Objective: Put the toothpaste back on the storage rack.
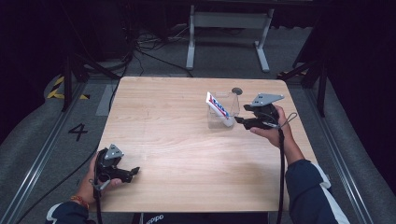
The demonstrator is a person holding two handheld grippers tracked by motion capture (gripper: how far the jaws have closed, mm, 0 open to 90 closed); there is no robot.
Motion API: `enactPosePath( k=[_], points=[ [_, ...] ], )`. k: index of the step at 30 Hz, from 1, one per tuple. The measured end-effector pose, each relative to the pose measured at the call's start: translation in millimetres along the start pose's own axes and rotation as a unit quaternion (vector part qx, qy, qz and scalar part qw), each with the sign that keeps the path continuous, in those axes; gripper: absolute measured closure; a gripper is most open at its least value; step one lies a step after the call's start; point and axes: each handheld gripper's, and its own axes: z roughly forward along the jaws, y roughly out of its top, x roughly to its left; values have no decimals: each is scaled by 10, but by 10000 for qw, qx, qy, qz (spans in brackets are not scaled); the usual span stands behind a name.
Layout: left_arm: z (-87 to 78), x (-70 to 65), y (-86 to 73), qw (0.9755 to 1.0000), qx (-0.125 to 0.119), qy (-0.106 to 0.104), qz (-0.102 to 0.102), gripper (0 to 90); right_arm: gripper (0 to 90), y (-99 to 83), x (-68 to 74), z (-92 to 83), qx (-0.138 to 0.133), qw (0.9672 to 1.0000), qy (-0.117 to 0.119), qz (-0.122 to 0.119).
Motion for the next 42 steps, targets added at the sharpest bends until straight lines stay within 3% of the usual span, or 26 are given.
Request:
enactPosePath(
  k=[16,42],
  points=[
    [2,-4,-1,10000,-5,-9,-34,5,342,-228,88,-182,287,9990,-201,-265],
    [1,-4,-1,10000,-3,-9,-31,5,326,-726,150,-240,763,9966,-238,-187]
  ],
)
